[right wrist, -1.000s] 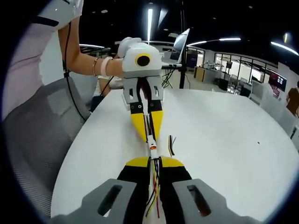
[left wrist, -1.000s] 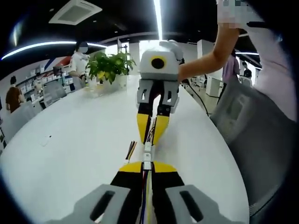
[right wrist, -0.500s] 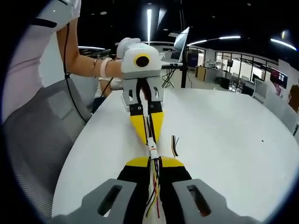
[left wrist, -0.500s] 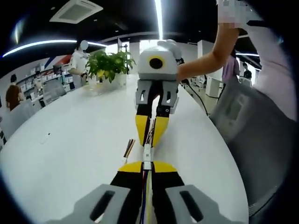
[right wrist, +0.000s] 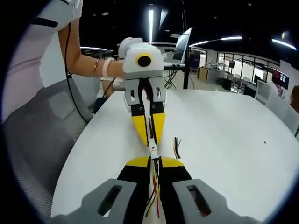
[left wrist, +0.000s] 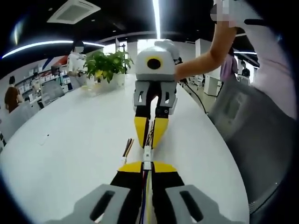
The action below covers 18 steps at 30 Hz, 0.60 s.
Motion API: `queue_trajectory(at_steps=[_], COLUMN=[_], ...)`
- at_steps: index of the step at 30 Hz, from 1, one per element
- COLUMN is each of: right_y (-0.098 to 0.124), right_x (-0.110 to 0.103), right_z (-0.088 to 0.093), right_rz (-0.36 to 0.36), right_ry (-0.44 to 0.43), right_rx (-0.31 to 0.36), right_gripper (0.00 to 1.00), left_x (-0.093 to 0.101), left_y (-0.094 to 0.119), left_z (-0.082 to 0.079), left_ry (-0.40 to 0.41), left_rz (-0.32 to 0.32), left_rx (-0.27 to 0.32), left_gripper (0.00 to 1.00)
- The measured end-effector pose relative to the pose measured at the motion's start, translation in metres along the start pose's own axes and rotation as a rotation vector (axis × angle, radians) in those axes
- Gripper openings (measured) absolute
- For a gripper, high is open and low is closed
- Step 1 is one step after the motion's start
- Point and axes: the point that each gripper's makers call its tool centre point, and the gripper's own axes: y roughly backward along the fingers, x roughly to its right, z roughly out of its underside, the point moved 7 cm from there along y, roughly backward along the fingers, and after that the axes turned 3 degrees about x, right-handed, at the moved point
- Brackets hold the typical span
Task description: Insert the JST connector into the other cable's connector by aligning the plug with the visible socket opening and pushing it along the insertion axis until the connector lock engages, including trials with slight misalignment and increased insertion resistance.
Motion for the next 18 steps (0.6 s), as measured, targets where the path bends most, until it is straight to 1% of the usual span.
queue_trajectory(at_steps=[1,3,7,12,15,18], right_y=[0.0001,0.0003,0.0006,0.0012,0.0019,0.0041], right_x=[-0.0002,-0.0003,-0.0001,-0.0015,-0.0015,-0.0018], right_z=[-0.0008,-0.0022,-0.0022,-0.0024,-0.0026,-0.0046], right_rz=[0.000,-0.002,-0.001,-0.002,0.000,-0.002], right_ry=[-0.001,-0.007,-0.003,-0.034,-0.037,-0.044], right_rx=[0.004,0.018,0.019,0.031,0.035,0.047], right_gripper=[0.03,0.03,0.03,0.02,0.02,0.02], left_x=[-0.0001,-0.0009,-0.0005,0.0010,0.0015,0.0025], left_y=[0.0001,0.0002,-0.0007,-0.0008,-0.0009,-0.0009], left_z=[-0.0006,-0.0027,-0.0028,-0.0038,-0.0040,-0.0065], left_ry=[-0.008,0.000,0.000,0.001,-0.001,0.009], left_rz=[0.000,0.002,0.003,0.011,0.012,0.016], left_rx=[0.004,0.017,0.021,0.035,0.038,0.055], left_gripper=[0.00,0.00,0.00,0.00,0.00,0.00])
